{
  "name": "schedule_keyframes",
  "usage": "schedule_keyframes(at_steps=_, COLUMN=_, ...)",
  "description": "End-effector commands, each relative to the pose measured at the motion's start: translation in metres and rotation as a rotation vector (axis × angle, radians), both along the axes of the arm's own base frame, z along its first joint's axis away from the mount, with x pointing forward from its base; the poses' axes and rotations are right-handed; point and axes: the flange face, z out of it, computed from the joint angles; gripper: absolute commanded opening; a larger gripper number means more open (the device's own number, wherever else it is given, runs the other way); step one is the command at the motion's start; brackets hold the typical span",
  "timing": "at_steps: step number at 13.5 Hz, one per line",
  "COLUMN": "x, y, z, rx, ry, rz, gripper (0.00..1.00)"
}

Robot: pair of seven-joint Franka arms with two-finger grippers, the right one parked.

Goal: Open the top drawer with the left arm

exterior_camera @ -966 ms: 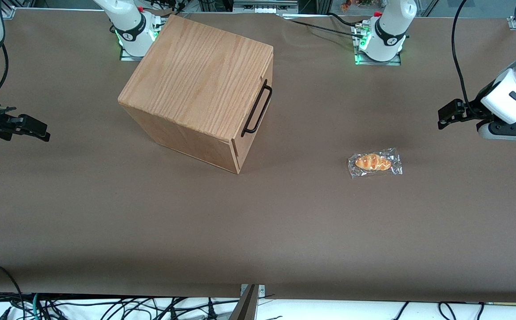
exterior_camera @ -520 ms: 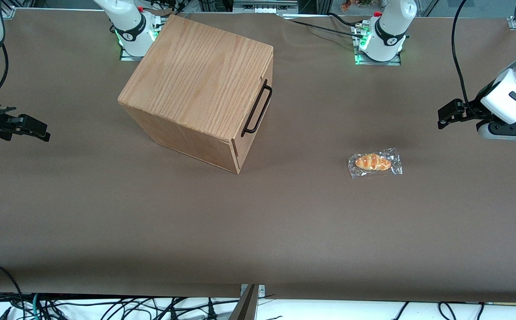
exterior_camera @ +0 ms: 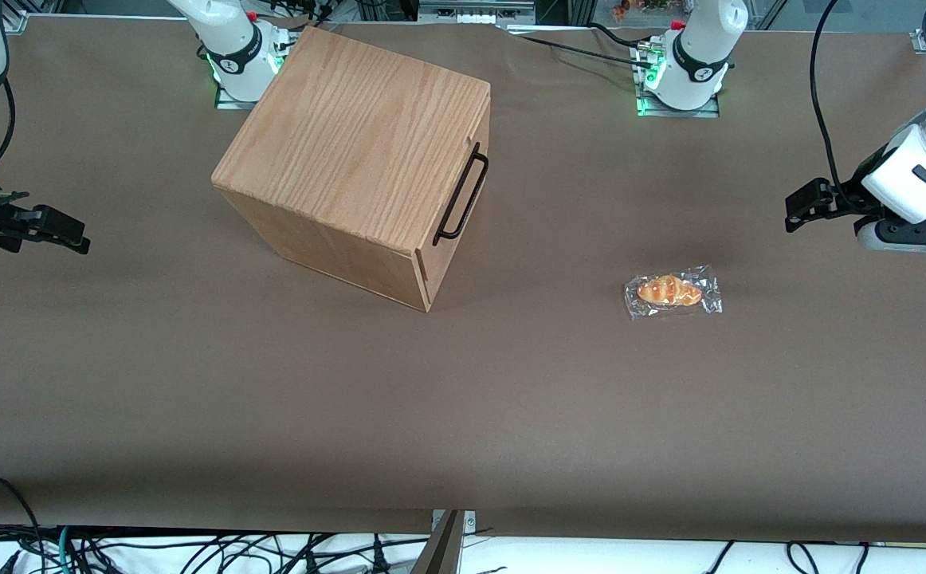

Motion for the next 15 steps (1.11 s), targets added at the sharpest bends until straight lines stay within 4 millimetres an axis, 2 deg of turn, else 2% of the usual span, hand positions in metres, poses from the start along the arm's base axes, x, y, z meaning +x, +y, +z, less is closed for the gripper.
schedule_keyframes(at_steps=1, x=0.000, y=-0.001, z=0.004, rx=-0.016, ry=0.007, rz=-0.008, gripper=1.00)
schedule_keyframes(at_steps=8, x=-0.001, y=-0.003, z=0.003, rx=-0.016, ry=0.010, rz=-0.013, gripper=1.00)
schedule_keyframes(at_steps=10, x=-0.001, y=-0.010, z=0.000, rx=-0.022, ry=0.028, rz=-0.021, gripper=1.00)
schedule_keyframes(at_steps=12, x=-0.002, y=-0.036, z=-0.012, rx=-0.022, ry=0.067, rz=-0.050, gripper=1.00)
schedule_keyframes(at_steps=13, x=-0.002, y=-0.058, z=-0.019, rx=-0.024, ry=0.080, rz=-0.085, gripper=1.00)
schedule_keyframes(at_steps=15, x=-0.006, y=-0.116, z=-0.038, rx=-0.027, ry=0.110, rz=-0.113, gripper=1.00)
